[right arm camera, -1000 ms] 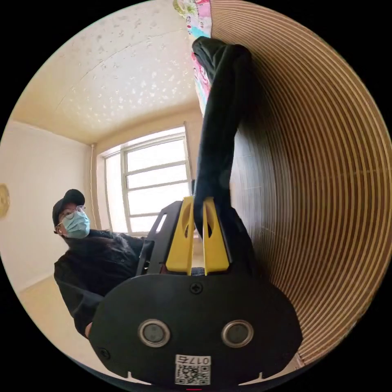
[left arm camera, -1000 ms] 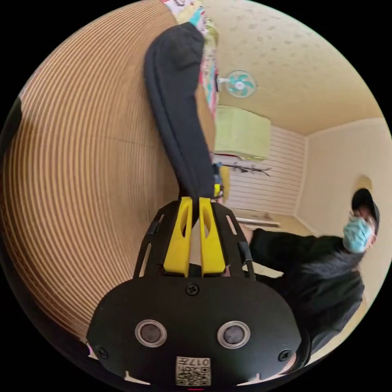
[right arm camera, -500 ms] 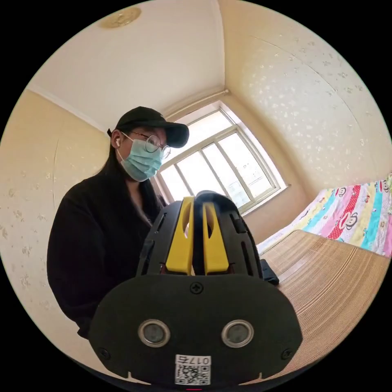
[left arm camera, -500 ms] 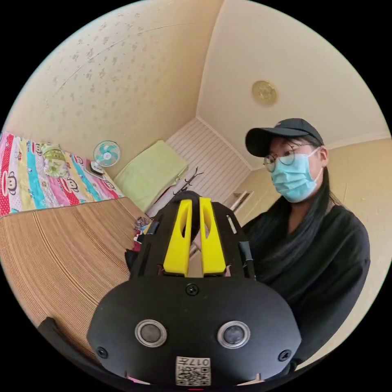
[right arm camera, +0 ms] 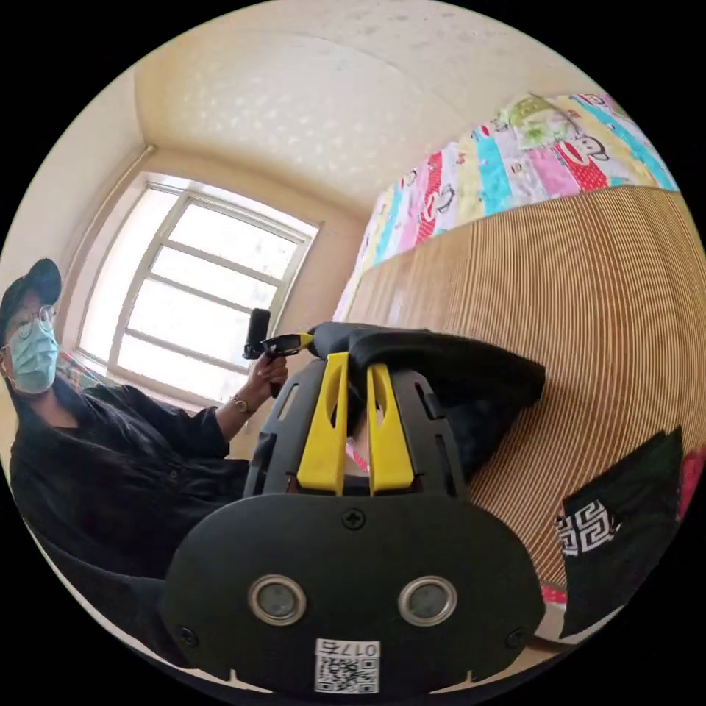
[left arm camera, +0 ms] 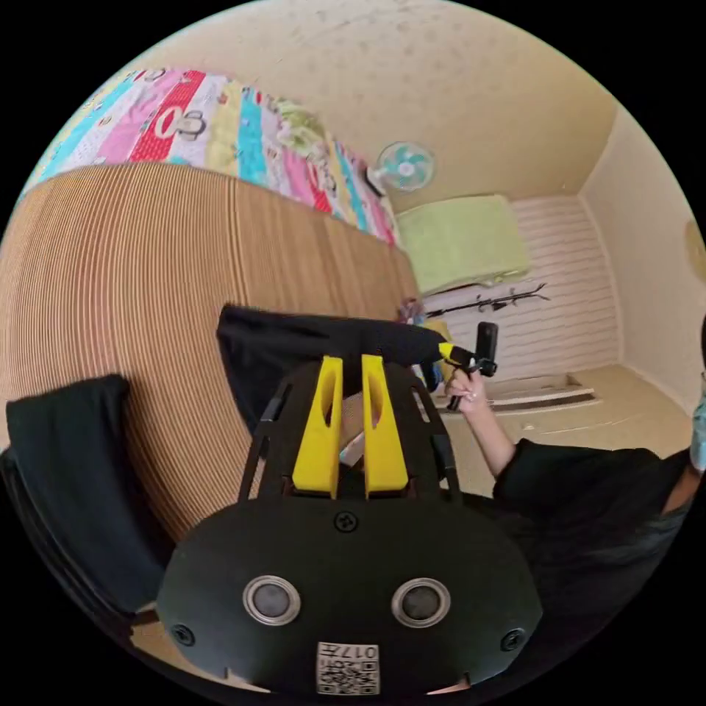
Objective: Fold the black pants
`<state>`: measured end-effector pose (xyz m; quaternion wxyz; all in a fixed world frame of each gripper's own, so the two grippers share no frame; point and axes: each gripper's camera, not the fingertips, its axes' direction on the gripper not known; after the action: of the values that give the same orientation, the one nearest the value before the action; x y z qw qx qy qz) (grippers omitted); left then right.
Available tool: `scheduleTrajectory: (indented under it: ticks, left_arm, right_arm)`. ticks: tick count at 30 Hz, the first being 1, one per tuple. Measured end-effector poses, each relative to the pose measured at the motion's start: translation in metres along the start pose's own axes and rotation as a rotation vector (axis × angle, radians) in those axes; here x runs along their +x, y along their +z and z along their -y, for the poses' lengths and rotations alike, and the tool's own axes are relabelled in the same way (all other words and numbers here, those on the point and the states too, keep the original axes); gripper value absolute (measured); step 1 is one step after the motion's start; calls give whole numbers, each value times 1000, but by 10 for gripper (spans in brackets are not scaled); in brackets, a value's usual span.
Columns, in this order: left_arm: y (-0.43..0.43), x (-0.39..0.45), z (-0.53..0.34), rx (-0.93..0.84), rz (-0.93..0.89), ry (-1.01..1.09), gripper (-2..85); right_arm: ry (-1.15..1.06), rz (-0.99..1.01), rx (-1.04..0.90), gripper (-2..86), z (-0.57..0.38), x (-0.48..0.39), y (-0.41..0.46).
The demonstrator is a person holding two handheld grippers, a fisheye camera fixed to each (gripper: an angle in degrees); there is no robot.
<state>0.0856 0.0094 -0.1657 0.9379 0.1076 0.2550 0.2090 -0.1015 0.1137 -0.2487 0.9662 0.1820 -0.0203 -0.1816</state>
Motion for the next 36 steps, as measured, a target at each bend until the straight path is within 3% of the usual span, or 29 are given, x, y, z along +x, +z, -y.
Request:
scheduleTrajectory:
  ticks: [3,6,10,13,19,22,24,27,29,32,36]
  left_arm:
    - [72,-55,-49,-253,-27,-234,75]
    - [94,-87,-74,-320,-58,-362,122]
    - [81,-97,-49,-219,-53,-344,136]
    - [79,-103,-6,-157,-3,-277,141]
    - [133,-121,52,-281,-88,-200,157]
    - [143,-108,49,-290,26,-166,144]
    - [143,-98,39,-274,89,-173,127]
    - [147,-91,17,-311,124,-215,97]
    - [146,-86,-1,-307,73,-255,77]
    - [152,-59,-26,-231,-172,-288,59]
    - [171,-1,-32,-203,-179,-283,58]
  right_arm:
    - [303,-30,-168,74,-64,63,54]
    - [512,-80,-248,123,-101,93,69]
    - [526,14,-50,131,-88,99,51]
    - [535,-37,9,148,-53,115,58]
    - [470,3,-139,175,-5,140,128]
    - [449,12,-121,173,-3,130,139]
    - [436,-85,-127,154,-7,117,148]
    - [449,-13,-245,124,-12,118,158]
    - [402,63,-304,101,-16,112,156]
    - [293,165,-334,75,-13,89,135]
    - [188,156,-389,69,4,71,87]
